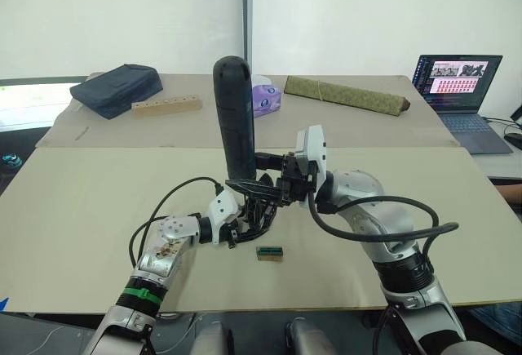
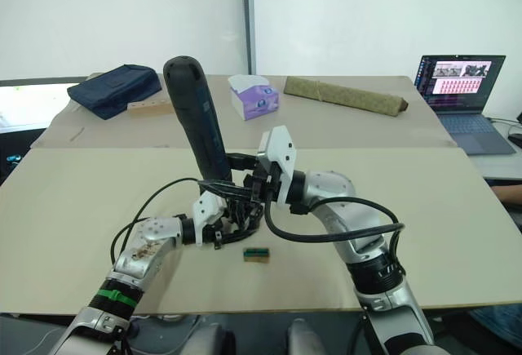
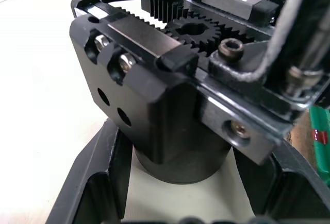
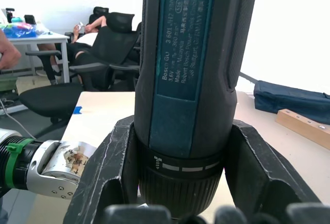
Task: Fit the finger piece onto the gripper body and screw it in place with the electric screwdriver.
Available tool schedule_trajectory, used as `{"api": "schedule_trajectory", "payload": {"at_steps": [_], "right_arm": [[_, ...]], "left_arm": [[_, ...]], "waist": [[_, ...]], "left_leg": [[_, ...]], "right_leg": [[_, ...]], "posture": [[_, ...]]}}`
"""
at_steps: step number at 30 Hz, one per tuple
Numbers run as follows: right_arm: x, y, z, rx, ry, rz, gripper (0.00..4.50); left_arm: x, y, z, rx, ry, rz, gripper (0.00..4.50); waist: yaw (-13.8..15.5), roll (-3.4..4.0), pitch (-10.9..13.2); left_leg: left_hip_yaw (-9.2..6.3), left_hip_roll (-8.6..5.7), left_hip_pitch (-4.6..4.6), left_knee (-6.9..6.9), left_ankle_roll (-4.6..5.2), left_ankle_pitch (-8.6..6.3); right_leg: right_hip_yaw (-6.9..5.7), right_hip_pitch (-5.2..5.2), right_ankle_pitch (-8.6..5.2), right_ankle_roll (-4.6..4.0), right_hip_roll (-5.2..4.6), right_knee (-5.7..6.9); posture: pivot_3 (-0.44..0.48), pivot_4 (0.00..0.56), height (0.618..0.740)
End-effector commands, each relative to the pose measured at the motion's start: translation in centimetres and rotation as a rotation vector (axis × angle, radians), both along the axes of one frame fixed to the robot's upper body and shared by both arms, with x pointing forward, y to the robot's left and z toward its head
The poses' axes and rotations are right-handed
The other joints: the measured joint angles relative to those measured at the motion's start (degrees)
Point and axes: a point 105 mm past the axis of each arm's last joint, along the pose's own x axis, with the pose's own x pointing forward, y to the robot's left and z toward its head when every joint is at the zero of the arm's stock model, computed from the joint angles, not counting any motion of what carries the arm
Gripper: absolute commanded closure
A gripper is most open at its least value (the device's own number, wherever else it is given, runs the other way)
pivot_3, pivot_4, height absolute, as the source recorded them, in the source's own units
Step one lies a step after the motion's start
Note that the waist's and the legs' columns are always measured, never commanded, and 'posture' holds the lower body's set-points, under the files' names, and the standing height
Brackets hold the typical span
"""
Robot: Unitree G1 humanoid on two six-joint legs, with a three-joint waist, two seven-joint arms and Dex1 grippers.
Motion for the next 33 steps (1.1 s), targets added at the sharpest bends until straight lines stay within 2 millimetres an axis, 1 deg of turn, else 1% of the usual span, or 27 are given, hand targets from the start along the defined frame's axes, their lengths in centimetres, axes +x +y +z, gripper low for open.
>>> {"api": "schedule_trajectory", "payload": {"at_steps": [1, 6, 10, 12, 14, 16, 19, 26, 33], "right_arm": [[1.3, -0.8, -4.8, -0.113, 0.167, -0.059, 2.58], [1.8, -1.1, -5.3, -0.118, 0.179, -0.092, 2.58], [2.5, -1.3, -5.3, -0.123, 0.173, -0.136, 2.58], [2.1, -1.0, -5.0, -0.121, 0.142, -0.109, 2.58], [1.0, -0.4, -4.4, -0.138, 0.064, -0.039, 2.58], [0.5, 0.0, -3.9, -0.123, 0.035, -0.009, 2.58], [0.4, 0.3, -3.5, -0.102, 0.035, -0.001, 2.58], [0.0, 0.8, -3.5, -0.100, 0.040, 0.028, 2.58], [0.2, 0.6, -3.5, -0.099, 0.037, 0.024, 2.58]], "left_arm": [[-0.7, 0.1, -1.2, 0.024, 0.055, -0.023, 2.21], [-0.7, 0.1, -1.2, 0.025, 0.055, -0.021, 2.21], [-0.7, 0.2, -1.3, 0.025, 0.057, -0.020, 2.21], [-0.7, 0.2, -1.3, 0.024, 0.058, -0.020, 2.21], [-0.7, 0.2, -1.3, 0.024, 0.058, -0.019, 2.21], [-0.7, 0.2, -1.3, 0.024, 0.059, -0.020, 2.21], [-0.7, 0.1, -1.3, 0.023, 0.061, -0.021, 2.21], [-0.8, 0.1, -1.4, 0.024, 0.062, -0.023, 2.21], [-0.9, 0.1, -1.5, 0.027, 0.061, -0.022, 2.21]], "waist": [[-0.02, 0.03, -0.12], [-0.01, -0.01, -0.34], [-0.01, -0.02, -0.44], [-0.01, -0.04, -0.46], [0.00, -0.04, -0.47], [-0.02, -0.02, -0.48], [0.01, -0.02, -0.48], [0.04, -0.03, -0.47], [0.04, -0.03, -0.47]], "left_leg": [[0.00, 0.00, 0.01, -0.01, 0.00, 0.00], [0.01, 0.02, 0.06, -0.06, 0.00, 0.00], [0.01, 0.03, 0.10, -0.08, 0.00, 0.00], [0.01, 0.04, 0.12, -0.10, 0.00, 0.00], [0.02, 0.04, 0.13, -0.11, 0.00, 0.00], [0.03, 0.03, 0.12, -0.12, 0.00, 0.00], [0.03, 0.04, 0.13, -0.13, 0.00, 0.00], [0.03, 0.05, 0.12, -0.14, 0.00, 0.00], [0.03, 0.05, 0.12, -0.16, 0.00, 0.00]], "right_leg": [[0.00, 0.00, 0.00, -0.01, 0.00, 0.00], [0.00, 0.02, -0.05, -0.08, 0.00, 0.00], [0.00, 0.02, -0.06, -0.11, 0.00, 0.00], [0.00, 0.03, -0.08, -0.12, 0.00, 0.01], [0.00, 0.03, -0.08, -0.13, 0.00, 0.01], [0.00, 0.01, -0.09, -0.12, 0.00, 0.01], [0.00, 0.01, -0.09, -0.13, 0.01, 0.01], [0.00, 0.00, -0.09, -0.14, 0.00, 0.00], [0.00, -0.01, -0.11, -0.16, 0.00, -0.01]], "posture": [[0.000, 0.150, 0.740], [0.000, 0.150, 0.740], [0.000, 0.150, 0.740], [0.000, 0.150, 0.740], [0.000, 0.150, 0.740], [0.000, 0.150, 0.740], [0.000, 0.150, 0.740], [0.000, 0.150, 0.740], [0.000, 0.150, 0.740]]}}
